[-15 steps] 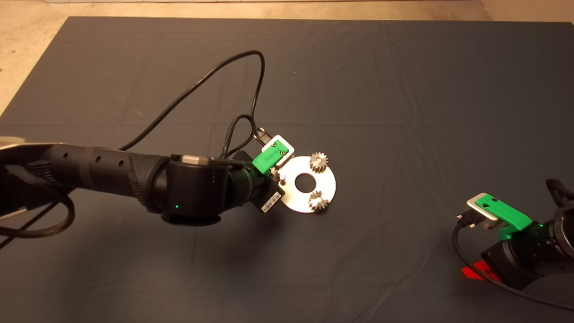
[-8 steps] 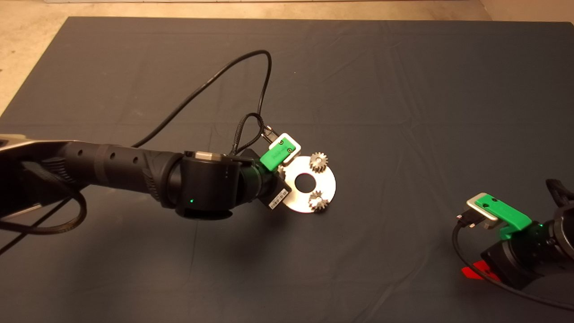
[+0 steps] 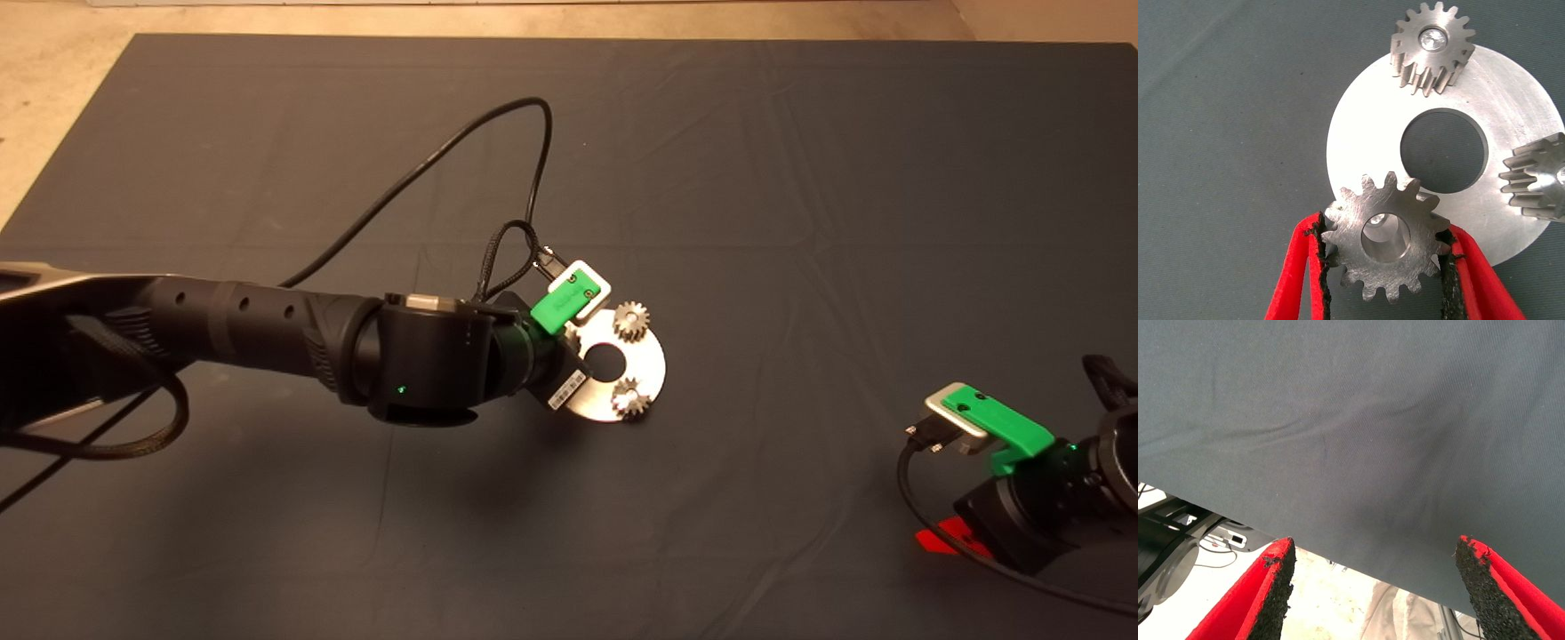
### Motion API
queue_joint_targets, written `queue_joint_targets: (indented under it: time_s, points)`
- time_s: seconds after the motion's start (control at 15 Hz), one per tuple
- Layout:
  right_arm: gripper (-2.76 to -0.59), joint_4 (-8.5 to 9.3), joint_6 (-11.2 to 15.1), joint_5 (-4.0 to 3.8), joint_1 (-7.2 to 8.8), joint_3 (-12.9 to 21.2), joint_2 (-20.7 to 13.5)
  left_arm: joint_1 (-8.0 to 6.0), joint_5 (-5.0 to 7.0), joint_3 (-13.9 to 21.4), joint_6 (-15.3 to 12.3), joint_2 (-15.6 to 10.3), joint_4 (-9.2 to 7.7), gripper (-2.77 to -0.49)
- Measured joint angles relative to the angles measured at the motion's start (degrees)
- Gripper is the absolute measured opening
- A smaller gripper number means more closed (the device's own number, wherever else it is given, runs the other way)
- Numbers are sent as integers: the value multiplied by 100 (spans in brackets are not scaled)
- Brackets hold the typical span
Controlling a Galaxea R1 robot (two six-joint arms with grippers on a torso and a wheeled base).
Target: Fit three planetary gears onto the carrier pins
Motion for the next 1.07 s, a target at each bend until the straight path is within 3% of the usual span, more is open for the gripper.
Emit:
queue_joint_targets:
  time_s: [0.27, 0.33, 0.53, 1.07]
  points:
    - [-160, 0, -1, 0, 2, 0, 0, 28, -44, -83, -2, 0, 72, -254]
    - [-160, 0, -1, -2, 0, 0, 0, 77, -61, -83, -1, 2, 178, -254]
    - [-160, 0, -5, 0, 2, 0, 1, 235, -88, -96, 1, 0, 207, -254]
    - [-160, 0, -17, -1, 2, 0, 1, 267, -254, -262, 7, -2, 271, -255]
